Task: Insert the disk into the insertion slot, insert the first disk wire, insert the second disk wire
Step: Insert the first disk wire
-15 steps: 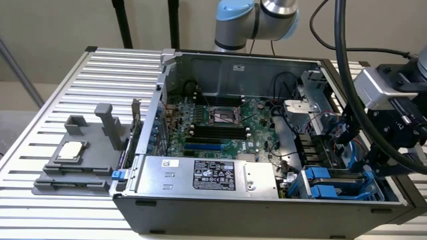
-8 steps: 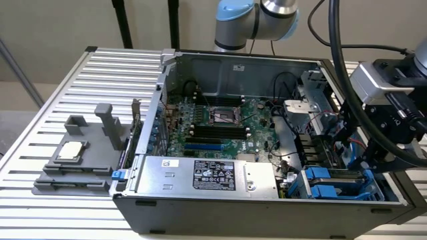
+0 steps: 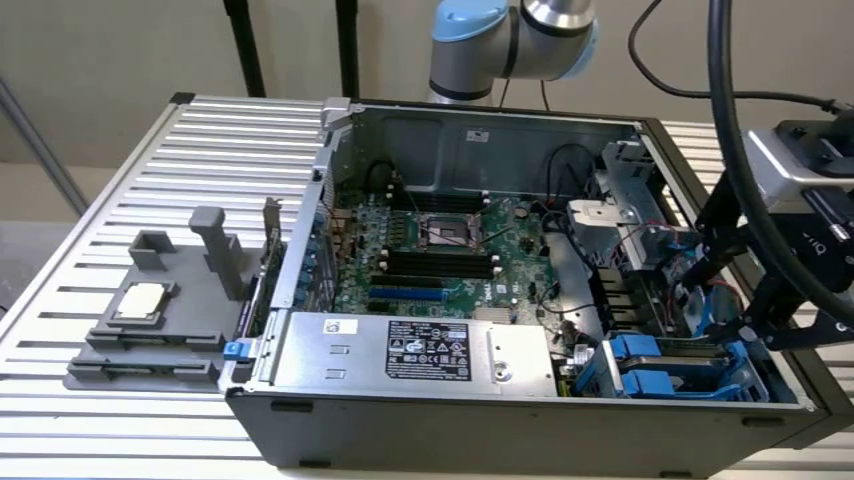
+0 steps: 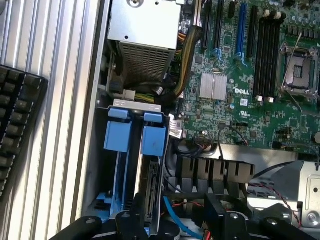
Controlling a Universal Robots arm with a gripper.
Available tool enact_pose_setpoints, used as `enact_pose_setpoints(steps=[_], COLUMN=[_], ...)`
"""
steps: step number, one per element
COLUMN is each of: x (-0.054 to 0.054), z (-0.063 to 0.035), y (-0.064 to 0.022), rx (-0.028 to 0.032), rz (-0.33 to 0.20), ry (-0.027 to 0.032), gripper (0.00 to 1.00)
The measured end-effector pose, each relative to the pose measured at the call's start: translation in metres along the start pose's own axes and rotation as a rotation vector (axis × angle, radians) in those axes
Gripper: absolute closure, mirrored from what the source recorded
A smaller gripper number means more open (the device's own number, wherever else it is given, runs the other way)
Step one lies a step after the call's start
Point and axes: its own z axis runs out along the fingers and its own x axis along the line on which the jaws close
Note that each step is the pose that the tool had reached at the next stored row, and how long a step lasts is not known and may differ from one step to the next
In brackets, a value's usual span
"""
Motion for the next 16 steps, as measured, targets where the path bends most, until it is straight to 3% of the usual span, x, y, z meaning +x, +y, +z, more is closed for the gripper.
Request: enact_pose_setpoints(steps=[4,12,14,16], x=[0.006,0.005,0.007,0.009], z=[-0.0016,-0.0191,-0.0199,-0.0179], y=[-0.0034,-0.0016,-0.002,-0.0037], rx=[-0.0085,-0.0097,-0.0152,-0.017], rz=[0.001,-0.003,-0.002,-0.002], ry=[-0.0009,-0.0009,-0.0014,-0.0018], gripper=[0.42,0.42,0.42,0.42])
